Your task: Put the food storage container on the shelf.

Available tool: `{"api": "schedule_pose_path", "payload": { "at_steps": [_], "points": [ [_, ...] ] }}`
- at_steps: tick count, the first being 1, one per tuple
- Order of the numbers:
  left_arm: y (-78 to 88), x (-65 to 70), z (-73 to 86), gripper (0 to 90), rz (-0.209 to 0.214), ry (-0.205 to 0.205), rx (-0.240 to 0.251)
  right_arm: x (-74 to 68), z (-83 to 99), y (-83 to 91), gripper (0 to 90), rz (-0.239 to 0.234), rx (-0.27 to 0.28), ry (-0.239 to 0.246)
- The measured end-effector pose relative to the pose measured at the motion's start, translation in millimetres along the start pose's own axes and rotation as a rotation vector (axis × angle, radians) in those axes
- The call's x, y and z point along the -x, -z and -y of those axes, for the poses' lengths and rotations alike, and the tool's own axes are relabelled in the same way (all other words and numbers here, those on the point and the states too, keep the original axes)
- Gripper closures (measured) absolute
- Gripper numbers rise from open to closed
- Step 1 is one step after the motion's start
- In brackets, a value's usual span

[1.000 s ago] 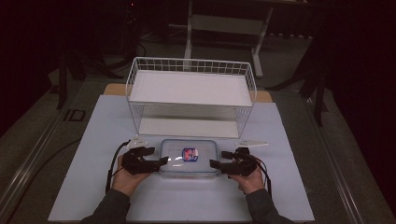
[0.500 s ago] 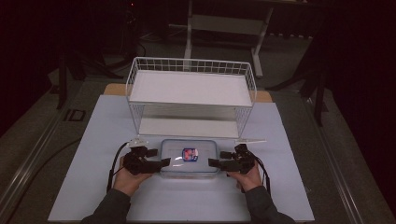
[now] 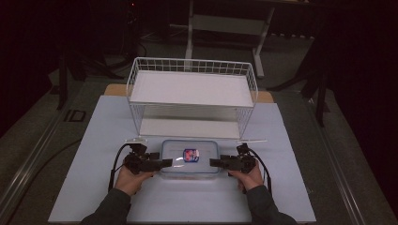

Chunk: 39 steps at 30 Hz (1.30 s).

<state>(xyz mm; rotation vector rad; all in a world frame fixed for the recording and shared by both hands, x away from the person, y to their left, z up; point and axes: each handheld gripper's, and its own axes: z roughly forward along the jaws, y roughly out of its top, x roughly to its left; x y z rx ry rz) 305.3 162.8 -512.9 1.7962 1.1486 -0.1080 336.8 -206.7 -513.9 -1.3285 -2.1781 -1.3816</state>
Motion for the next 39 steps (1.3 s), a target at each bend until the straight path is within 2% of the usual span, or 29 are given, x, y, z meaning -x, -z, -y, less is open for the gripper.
{"api": "schedule_pose_path", "payload": {
  "at_steps": [3, 5, 10, 11, 15, 16, 20, 22, 25, 31, 32, 39],
  "points": [
    [-0.6, -1.3, -0.1, 24.0, 0.009, 0.009, -0.002, 3.2, 1.1, -3.2, 26.6, -0.045, -0.016, -0.052],
    [-0.8, -2.3, -0.1, 23.7, 0.014, 0.015, -0.004, 3.7, 1.7, -3.8, 26.7, -0.052, -0.021, -0.065],
    [-1.3, -7.4, 0.7, 23.8, 0.048, 0.055, -0.014, 3.2, 2.7, -2.9, 26.9, -0.055, -0.027, -0.067],
    [-2.5, -9.1, 1.4, 24.3, 0.080, 0.082, -0.022, 2.1, 3.3, -2.1, 28.2, -0.054, -0.026, -0.062],
    [-2.0, -8.9, 1.4, 24.1, 0.081, 0.074, -0.023, 0.4, 3.5, 0.0, 29.7, -0.057, -0.030, -0.049],
    [2.3, -9.1, 1.4, 27.1, 0.086, 0.070, -0.019, -0.1, 4.3, 2.1, 33.3, -0.062, -0.027, -0.049],
    [8.1, -7.4, 2.1, 33.6, 0.082, 0.056, -0.015, -0.6, 6.3, 5.0, 38.0, -0.077, -0.020, -0.055],
    [13.7, -5.7, 4.4, 37.1, 0.086, 0.058, -0.004, -0.7, 9.5, 8.6, 44.5, -0.098, -0.003, -0.077],
    [17.6, -4.8, 6.4, 42.4, 0.093, 0.058, 0.003, -1.8, 12.4, 13.3, 49.0, -0.116, 0.003, -0.102],
    [24.9, 2.8, 10.0, 46.5, 0.084, 0.029, 0.003, -8.4, 16.4, 18.1, 51.1, -0.113, 0.000, -0.084],
    [26.5, 5.7, 11.0, 46.6, 0.071, 0.014, 0.002, -9.4, 16.6, 18.6, 51.2, -0.111, -0.004, -0.084],
    [31.2, 8.1, 14.9, 50.7, 0.075, 0.038, 0.008, -12.9, 17.6, 19.1, 51.2, -0.102, 0.002, -0.074]
  ]
}}
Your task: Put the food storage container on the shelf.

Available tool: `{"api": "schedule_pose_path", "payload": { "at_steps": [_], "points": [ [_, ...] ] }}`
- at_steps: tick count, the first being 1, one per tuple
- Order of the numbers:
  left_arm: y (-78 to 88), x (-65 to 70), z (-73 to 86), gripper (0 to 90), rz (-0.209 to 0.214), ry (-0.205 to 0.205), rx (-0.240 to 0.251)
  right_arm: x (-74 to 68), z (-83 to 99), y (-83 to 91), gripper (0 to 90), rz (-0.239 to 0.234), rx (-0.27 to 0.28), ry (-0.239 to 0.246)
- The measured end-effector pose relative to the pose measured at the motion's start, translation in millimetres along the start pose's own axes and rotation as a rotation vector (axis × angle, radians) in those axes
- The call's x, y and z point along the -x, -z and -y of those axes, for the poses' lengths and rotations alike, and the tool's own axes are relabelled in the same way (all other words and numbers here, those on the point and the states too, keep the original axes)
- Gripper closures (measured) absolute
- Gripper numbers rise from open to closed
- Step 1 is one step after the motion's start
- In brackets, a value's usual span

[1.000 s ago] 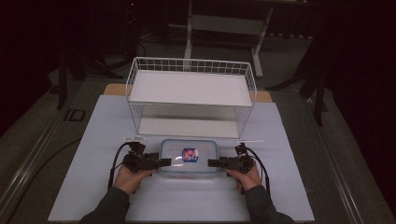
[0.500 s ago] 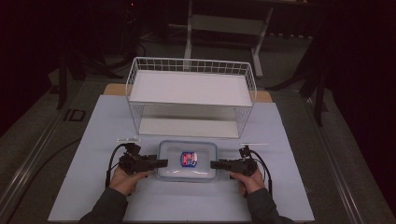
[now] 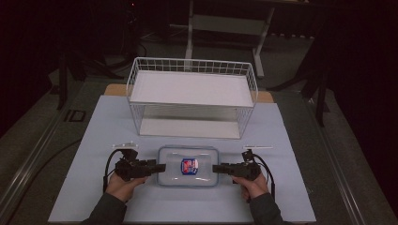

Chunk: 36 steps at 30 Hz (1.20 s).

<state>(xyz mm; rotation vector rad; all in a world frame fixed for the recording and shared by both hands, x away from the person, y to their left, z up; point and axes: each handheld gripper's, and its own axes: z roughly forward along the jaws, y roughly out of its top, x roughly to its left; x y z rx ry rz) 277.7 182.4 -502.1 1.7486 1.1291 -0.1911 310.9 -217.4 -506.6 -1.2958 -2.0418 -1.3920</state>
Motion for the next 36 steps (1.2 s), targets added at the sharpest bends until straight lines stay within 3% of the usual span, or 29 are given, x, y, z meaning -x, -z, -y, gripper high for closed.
{"api": "schedule_pose_path", "payload": {
  "at_steps": [1, 5, 6, 25, 36],
  "points": [
    [1.9, 3.9, 2.0, 50.7, -0.014, -0.018, -0.002, -5.3, 0.6, -0.5, 50.0, 0.023, 0.001, 0.022],
    [2.5, 6.6, 3.0, 50.6, -0.028, -0.023, 0.003, -10.4, 1.5, -1.5, 48.8, 0.054, 0.005, 0.046],
    [3.2, 9.0, 2.3, 50.6, -0.049, -0.037, 0.010, -13.3, 1.8, -2.4, 48.7, 0.067, 0.009, 0.062],
    [15.4, 27.0, -8.9, 51.0, -0.059, -0.112, 0.105, -32.0, -5.1, 10.0, 48.4, 0.072, 0.133, 0.156],
    [24.9, 34.1, -20.2, 51.1, -0.051, -0.141, 0.137, -48.3, -13.4, 17.9, 48.4, 0.083, 0.174, 0.196]
  ]
}}
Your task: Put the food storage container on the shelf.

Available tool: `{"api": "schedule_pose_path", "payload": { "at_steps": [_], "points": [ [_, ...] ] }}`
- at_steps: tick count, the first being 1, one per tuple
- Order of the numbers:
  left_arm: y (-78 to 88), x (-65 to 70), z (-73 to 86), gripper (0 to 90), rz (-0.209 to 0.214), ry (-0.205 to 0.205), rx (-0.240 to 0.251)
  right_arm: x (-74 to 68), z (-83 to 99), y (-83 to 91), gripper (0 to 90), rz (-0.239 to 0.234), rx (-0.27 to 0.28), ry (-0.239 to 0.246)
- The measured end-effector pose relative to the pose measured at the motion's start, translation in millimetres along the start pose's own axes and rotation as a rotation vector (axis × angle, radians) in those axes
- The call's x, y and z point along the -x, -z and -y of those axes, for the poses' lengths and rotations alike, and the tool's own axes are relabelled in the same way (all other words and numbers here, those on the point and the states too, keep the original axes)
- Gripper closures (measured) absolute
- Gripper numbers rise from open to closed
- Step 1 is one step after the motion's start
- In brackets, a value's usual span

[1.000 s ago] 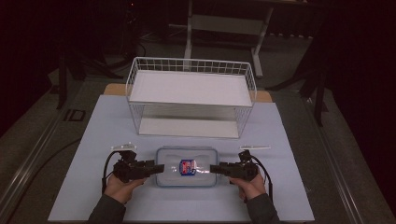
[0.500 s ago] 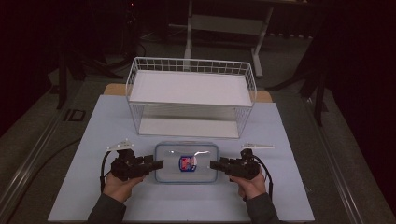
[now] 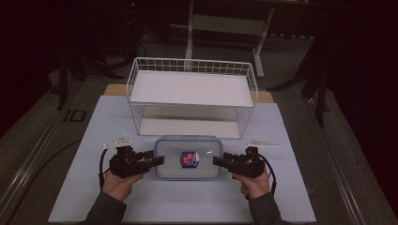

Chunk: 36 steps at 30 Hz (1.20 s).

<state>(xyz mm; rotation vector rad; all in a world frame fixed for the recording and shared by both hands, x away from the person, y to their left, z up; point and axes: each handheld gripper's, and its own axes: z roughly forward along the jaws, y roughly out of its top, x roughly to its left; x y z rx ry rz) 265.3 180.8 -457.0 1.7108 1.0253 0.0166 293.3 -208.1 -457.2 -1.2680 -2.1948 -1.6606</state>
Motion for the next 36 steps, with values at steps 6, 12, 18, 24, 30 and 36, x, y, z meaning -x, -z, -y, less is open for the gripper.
{"api": "schedule_pose_path", "payload": {
  "at_steps": [6, 12, 18, 24, 30, 36],
  "points": [
    [5.3, 5.1, -14.0, 51.2, -0.002, -0.016, 0.030, -7.5, -12.1, 4.6, 48.4, 0.007, 0.024, 0.028],
    [8.6, 12.2, -33.7, 51.2, -0.004, -0.054, 0.059, -12.2, -28.1, 12.2, 48.4, 0.005, 0.064, 0.051],
    [14.1, 15.1, -54.9, 51.2, -0.007, -0.084, 0.085, -17.8, -45.8, 16.1, 48.4, 0.003, 0.093, 0.077],
    [23.6, 15.5, -83.0, 51.3, -0.002, -0.106, 0.125, -29.7, -74.9, 18.6, 48.4, 0.009, 0.122, 0.124],
    [27.7, 14.4, -103.1, 51.3, 0.007, -0.120, 0.158, -35.1, -93.1, 20.0, 48.5, 0.011, 0.142, 0.148],
    [27.8, 10.5, -120.0, 51.4, 0.022, -0.115, 0.182, -38.7, -116.1, 21.6, 48.4, 0.023, 0.158, 0.168]
  ]
}}
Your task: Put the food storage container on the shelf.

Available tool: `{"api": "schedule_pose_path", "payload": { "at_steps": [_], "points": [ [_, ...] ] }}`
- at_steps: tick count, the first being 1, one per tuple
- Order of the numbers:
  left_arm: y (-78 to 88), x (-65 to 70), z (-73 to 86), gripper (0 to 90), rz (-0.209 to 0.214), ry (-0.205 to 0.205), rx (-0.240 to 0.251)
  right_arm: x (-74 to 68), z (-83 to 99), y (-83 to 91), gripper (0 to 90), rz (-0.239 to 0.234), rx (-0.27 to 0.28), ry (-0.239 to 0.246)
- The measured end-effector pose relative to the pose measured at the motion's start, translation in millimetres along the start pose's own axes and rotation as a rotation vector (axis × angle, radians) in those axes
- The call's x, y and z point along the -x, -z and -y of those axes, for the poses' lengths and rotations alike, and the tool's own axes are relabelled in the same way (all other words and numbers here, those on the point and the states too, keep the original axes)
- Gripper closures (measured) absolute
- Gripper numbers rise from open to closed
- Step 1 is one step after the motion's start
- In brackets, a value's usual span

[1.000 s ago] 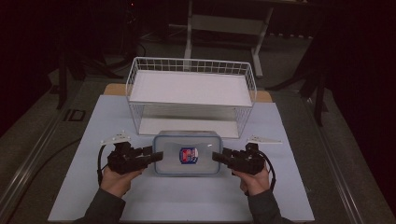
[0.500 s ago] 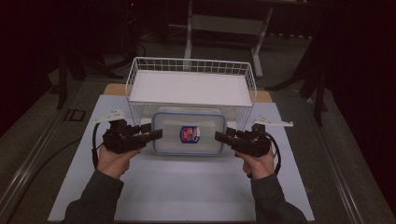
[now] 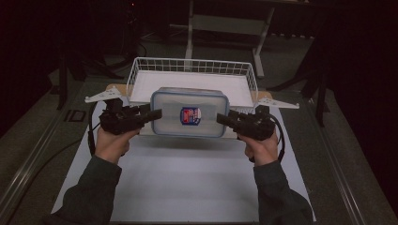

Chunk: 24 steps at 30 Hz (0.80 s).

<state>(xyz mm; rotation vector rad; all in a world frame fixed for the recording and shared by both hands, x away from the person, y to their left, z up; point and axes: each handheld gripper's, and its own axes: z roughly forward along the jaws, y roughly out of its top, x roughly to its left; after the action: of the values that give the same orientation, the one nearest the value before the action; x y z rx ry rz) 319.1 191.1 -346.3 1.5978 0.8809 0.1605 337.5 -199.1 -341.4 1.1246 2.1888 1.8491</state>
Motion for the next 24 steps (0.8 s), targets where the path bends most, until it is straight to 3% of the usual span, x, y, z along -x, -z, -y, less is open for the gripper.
{"api": "schedule_pose_path", "payload": {
  "at_steps": [9, 24],
  "points": [
    [-8.9, -12.0, -18.4, 51.4, 0.014, 0.015, 0.041, 6.7, -30.1, -4.8, 48.7, 0.012, 0.021, 0.024],
    [-20.9, -28.1, -39.3, 51.4, -0.021, 0.030, 0.036, 28.3, -48.3, -21.6, 48.7, -0.003, 0.037, -0.025]
  ]
}}
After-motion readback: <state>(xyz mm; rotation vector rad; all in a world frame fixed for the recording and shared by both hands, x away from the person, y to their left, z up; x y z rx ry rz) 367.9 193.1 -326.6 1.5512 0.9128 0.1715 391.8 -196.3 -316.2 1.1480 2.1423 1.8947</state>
